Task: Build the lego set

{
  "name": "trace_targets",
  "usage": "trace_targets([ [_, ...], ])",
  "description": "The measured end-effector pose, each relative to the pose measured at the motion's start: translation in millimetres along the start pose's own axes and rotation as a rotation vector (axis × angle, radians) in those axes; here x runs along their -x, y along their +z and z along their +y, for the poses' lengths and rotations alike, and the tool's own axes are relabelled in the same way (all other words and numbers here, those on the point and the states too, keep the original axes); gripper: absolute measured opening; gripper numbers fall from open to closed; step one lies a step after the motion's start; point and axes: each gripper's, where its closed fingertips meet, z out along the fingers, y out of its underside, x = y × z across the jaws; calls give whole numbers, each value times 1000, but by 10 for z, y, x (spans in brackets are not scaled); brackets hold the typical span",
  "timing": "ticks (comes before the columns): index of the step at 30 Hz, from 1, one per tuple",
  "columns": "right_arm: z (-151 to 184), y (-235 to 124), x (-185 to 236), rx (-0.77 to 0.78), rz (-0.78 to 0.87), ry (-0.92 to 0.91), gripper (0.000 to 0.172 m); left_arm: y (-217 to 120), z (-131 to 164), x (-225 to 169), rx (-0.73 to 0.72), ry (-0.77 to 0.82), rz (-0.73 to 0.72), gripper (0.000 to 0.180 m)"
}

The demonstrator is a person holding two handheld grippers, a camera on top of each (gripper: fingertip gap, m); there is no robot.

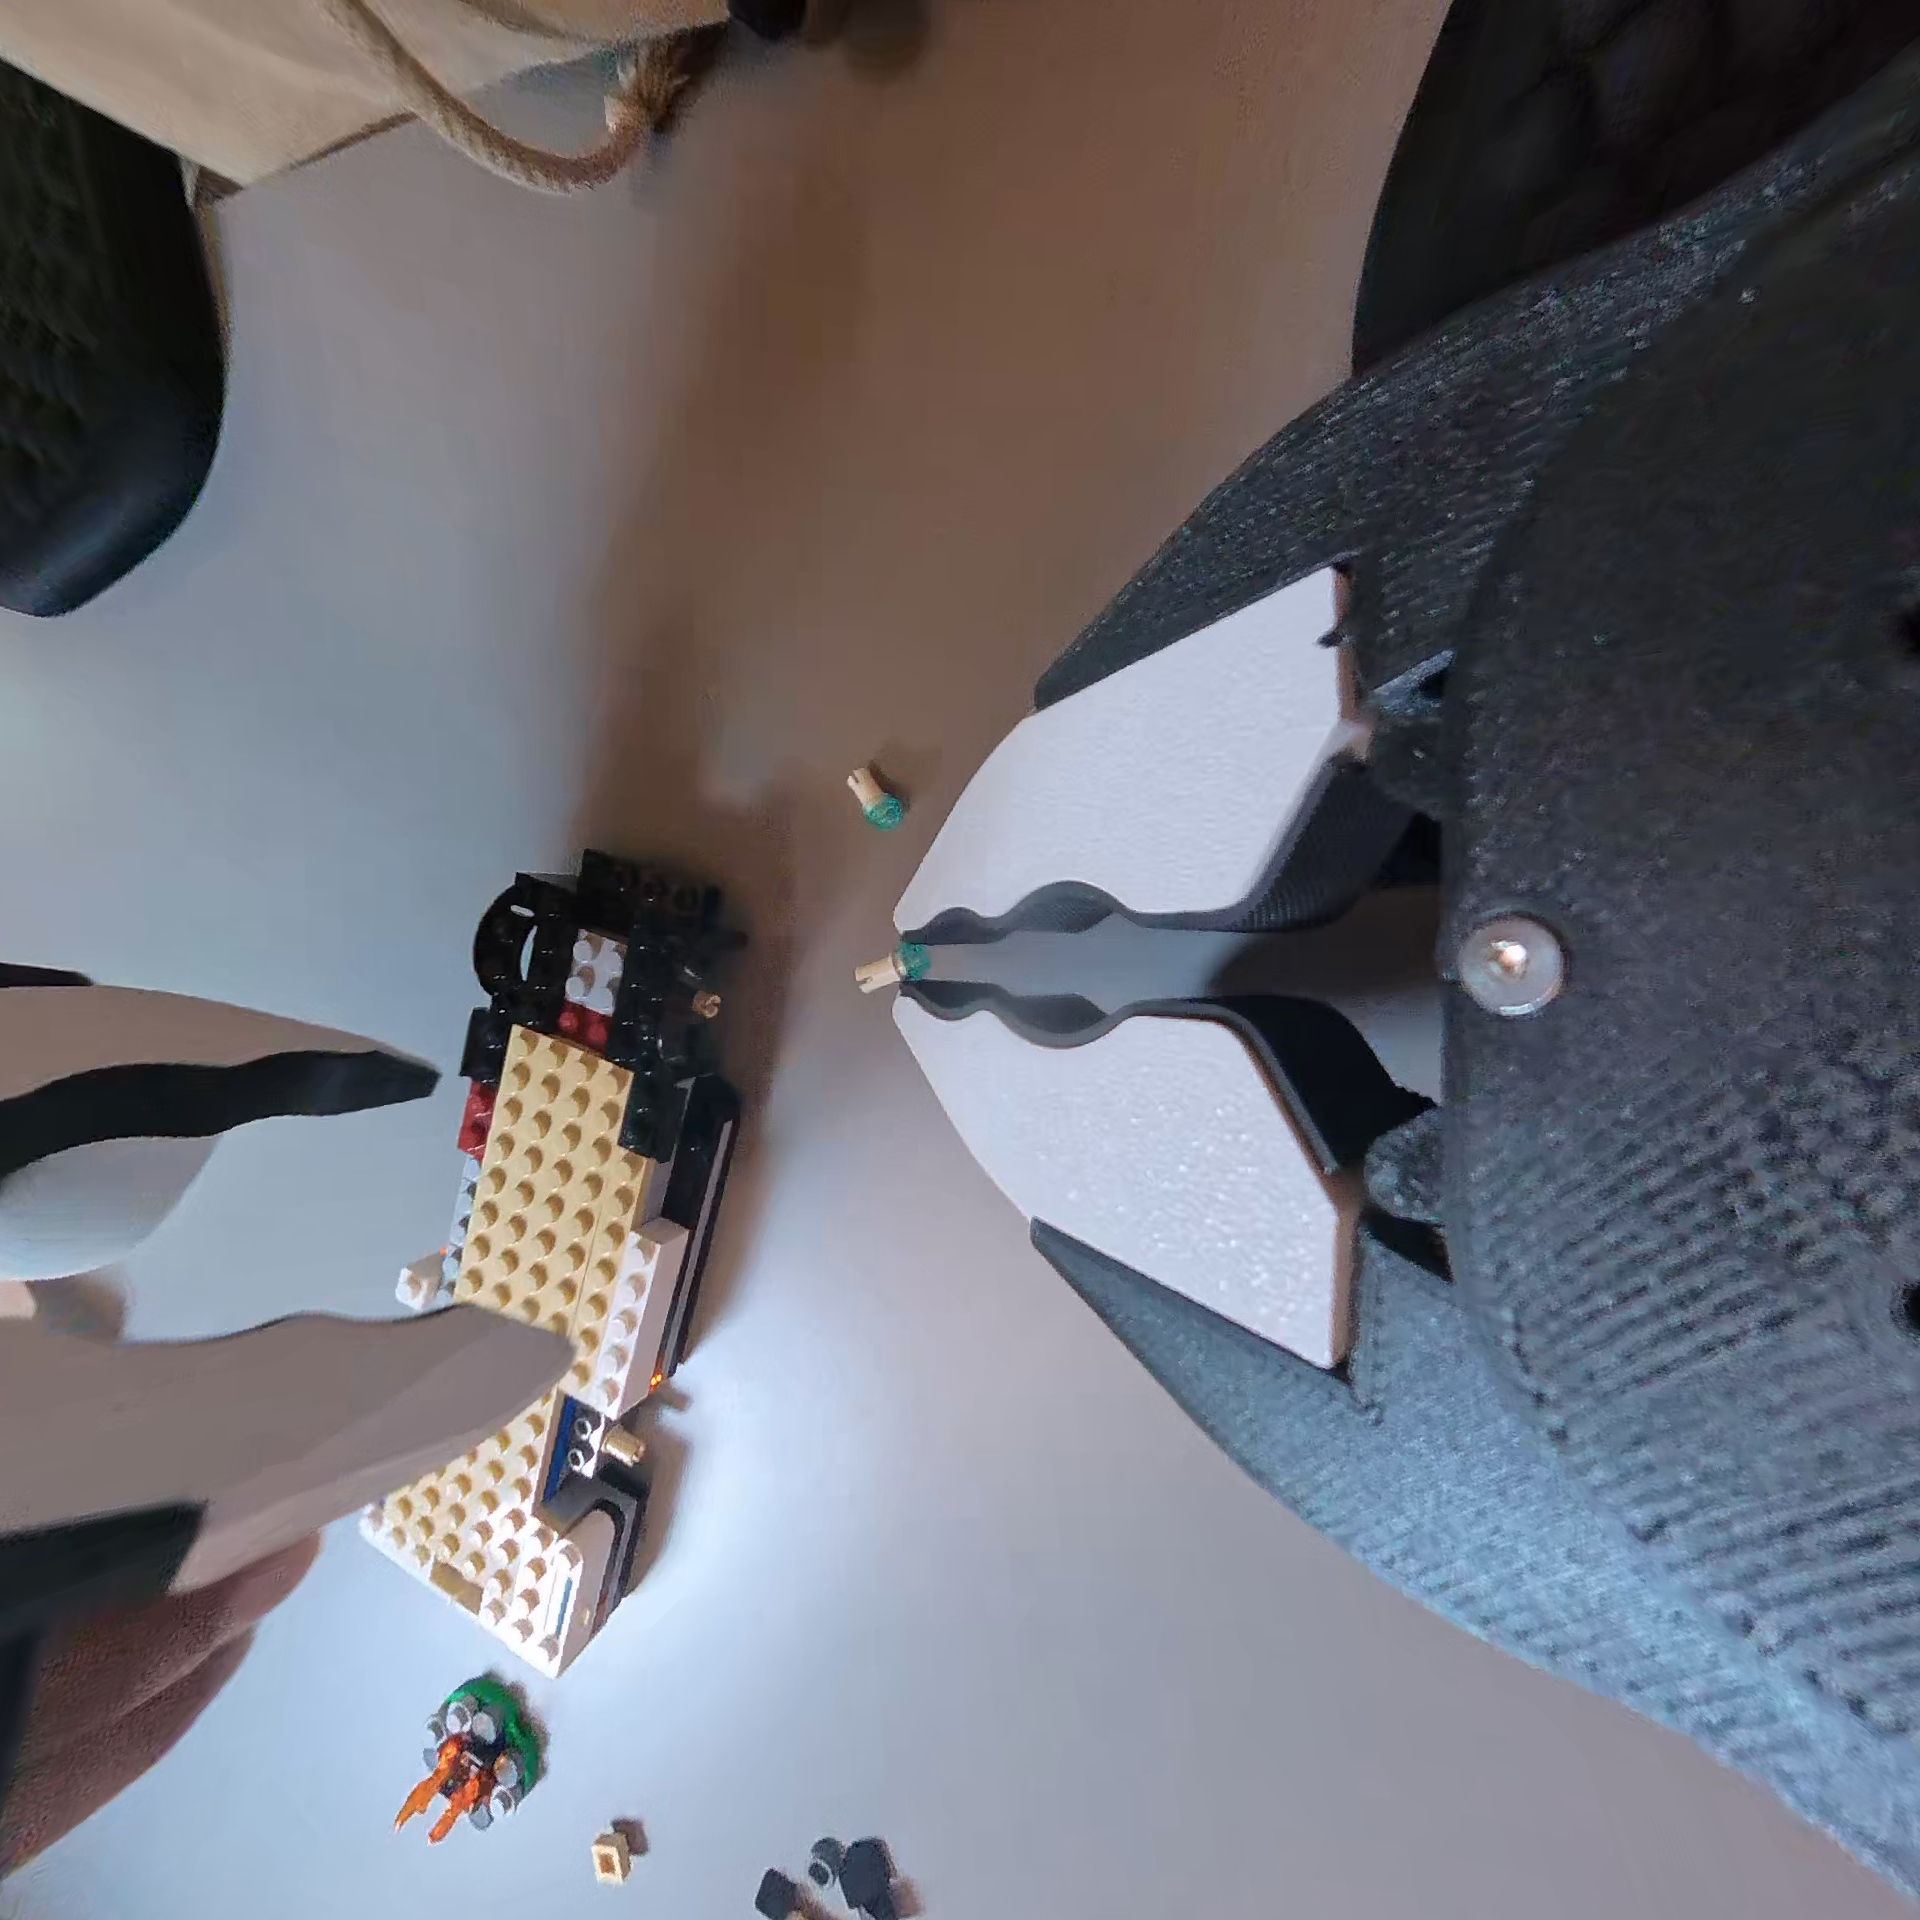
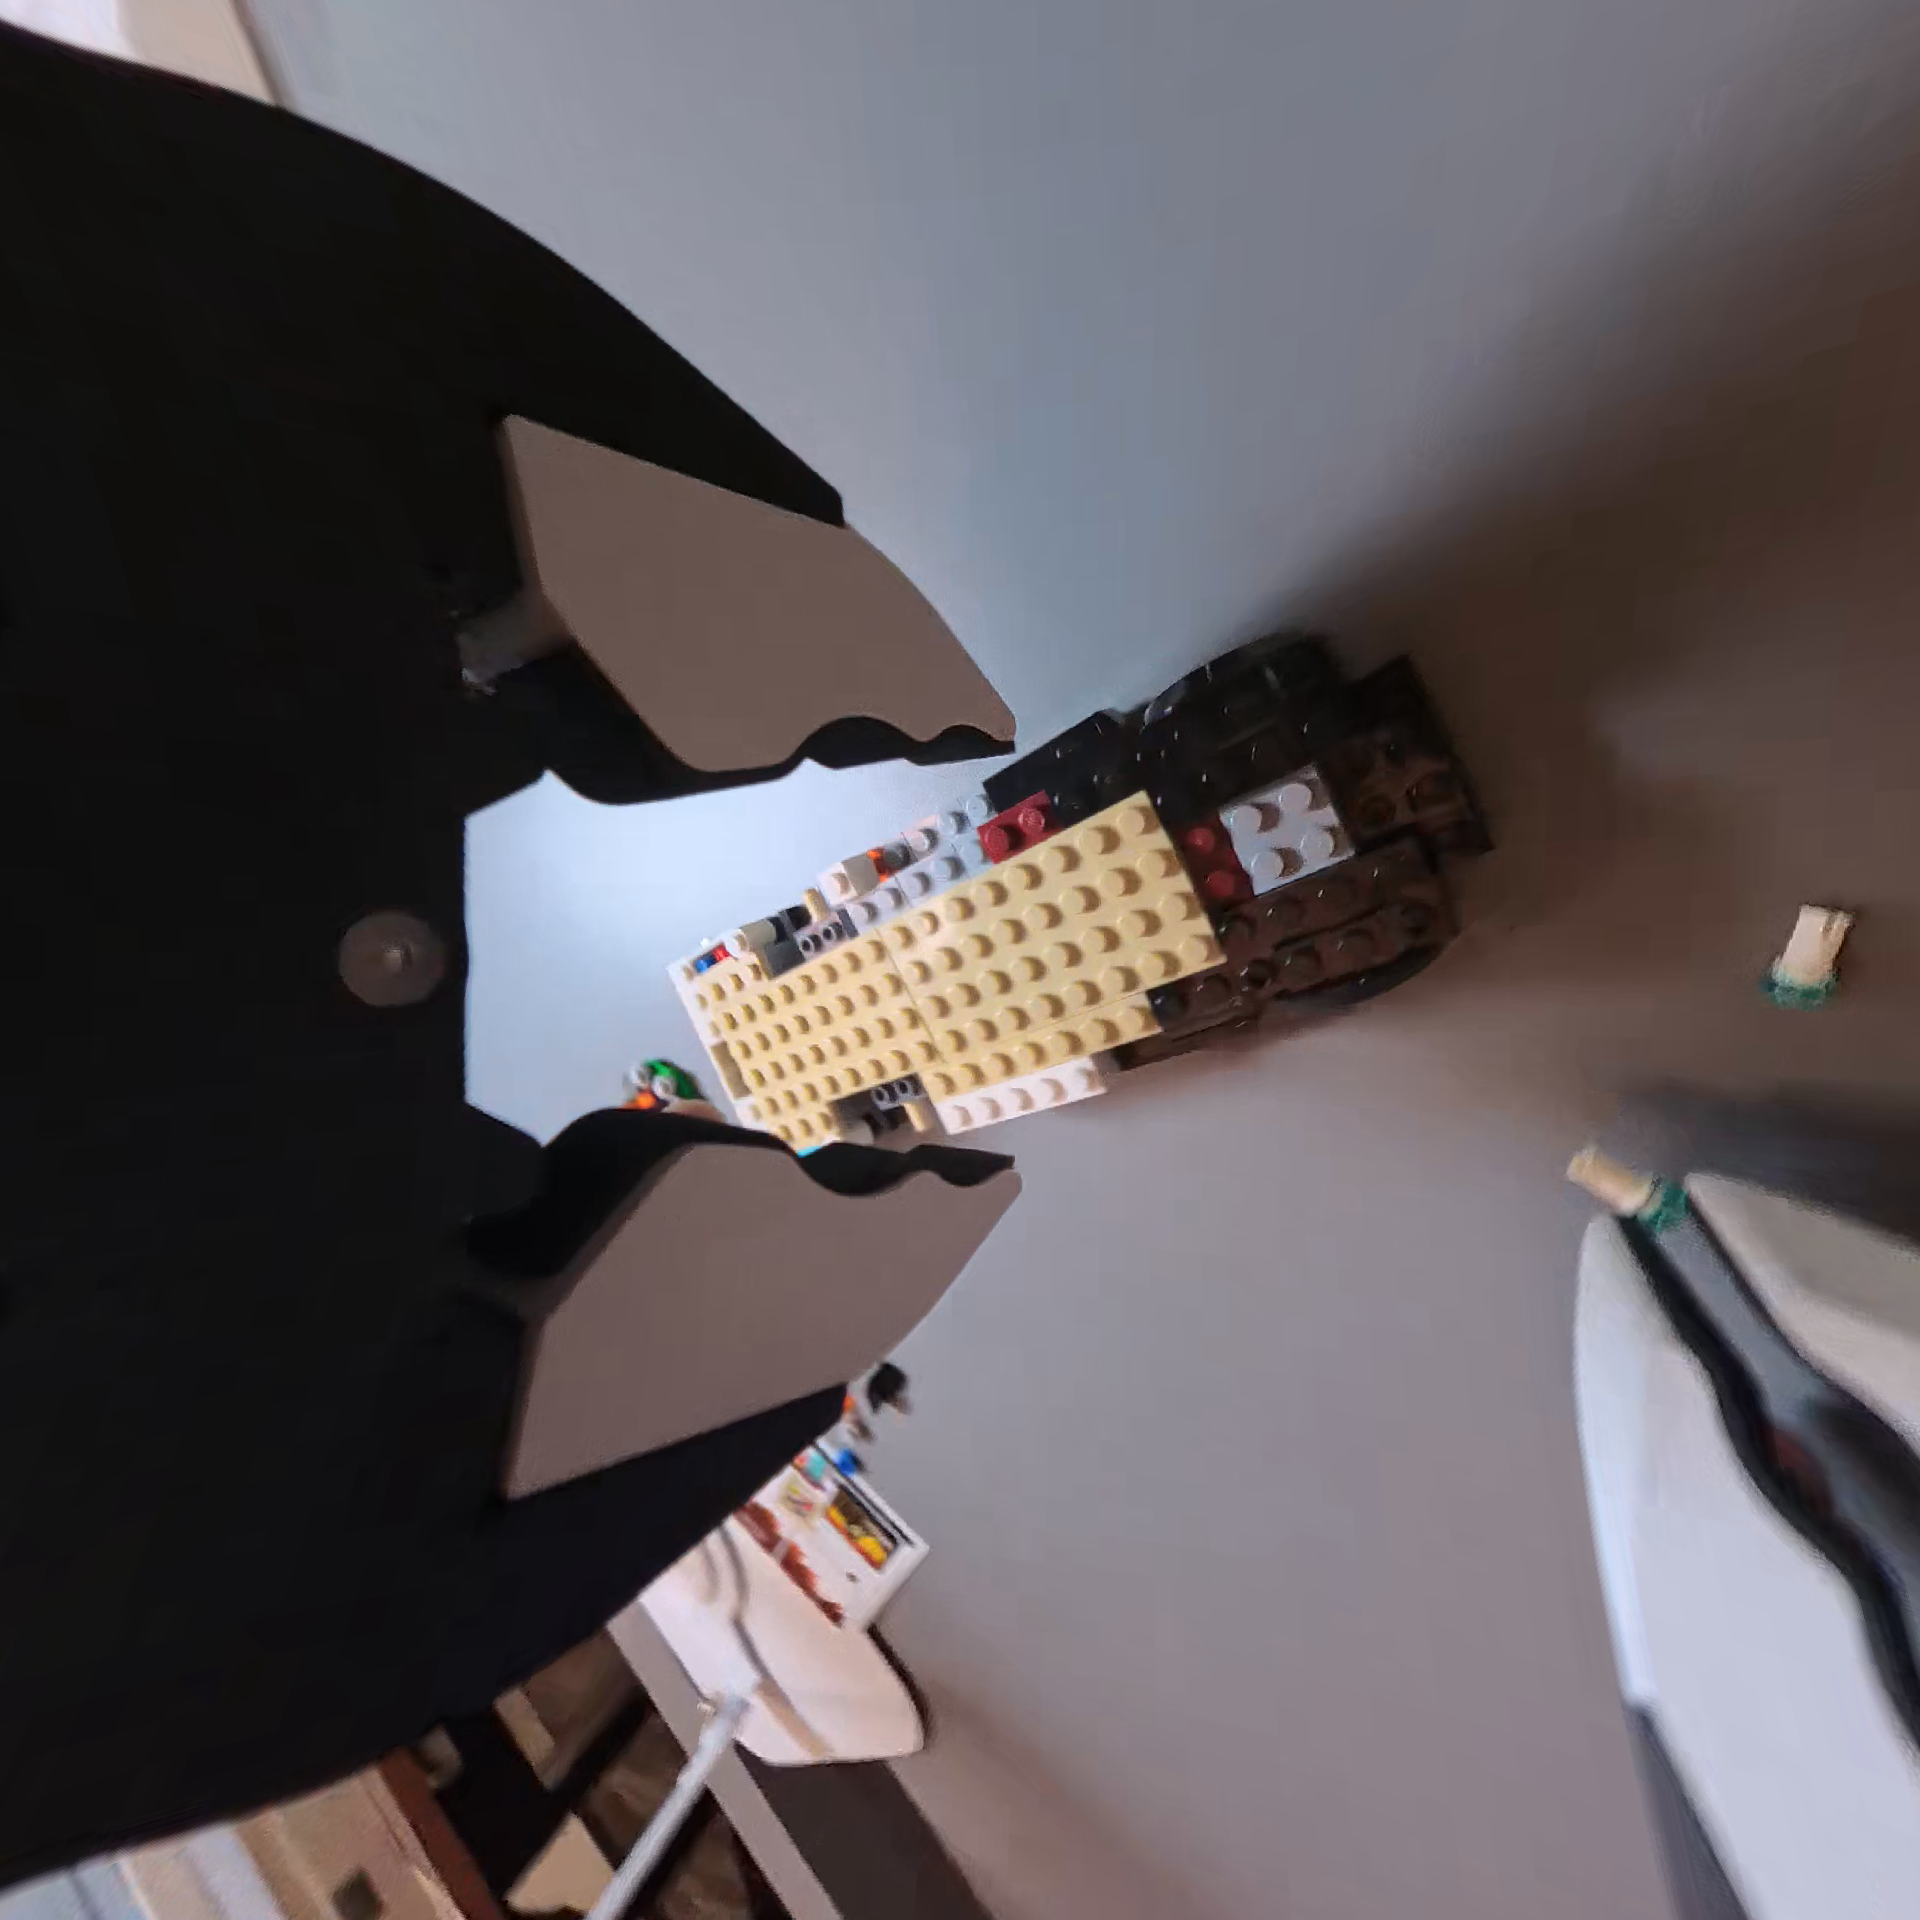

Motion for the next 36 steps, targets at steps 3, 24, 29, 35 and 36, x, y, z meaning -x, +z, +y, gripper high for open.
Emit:
trace_targets([
  [3, 9, 117, 26, 19, -87, -84, 79, -39, -1, -3, -33, -9, 17, 6],
  [24, -228, 185, 161, -71, -84, -223, 73, 217, -153, -373, -39, 71, 222, 6],
  [29, -302, 160, 139, -119, -15, -180, 73, 224, -226, -420, -56, 65, 254, 6],
  [35, -343, 135, 151, -137, 34, -156, 73, 251, -233, -443, -19, 89, 291, 6],
  [36, -341, 133, 158, -136, 32, -149, 73, 255, -229, -444, -12, 91, 295, 6],
])
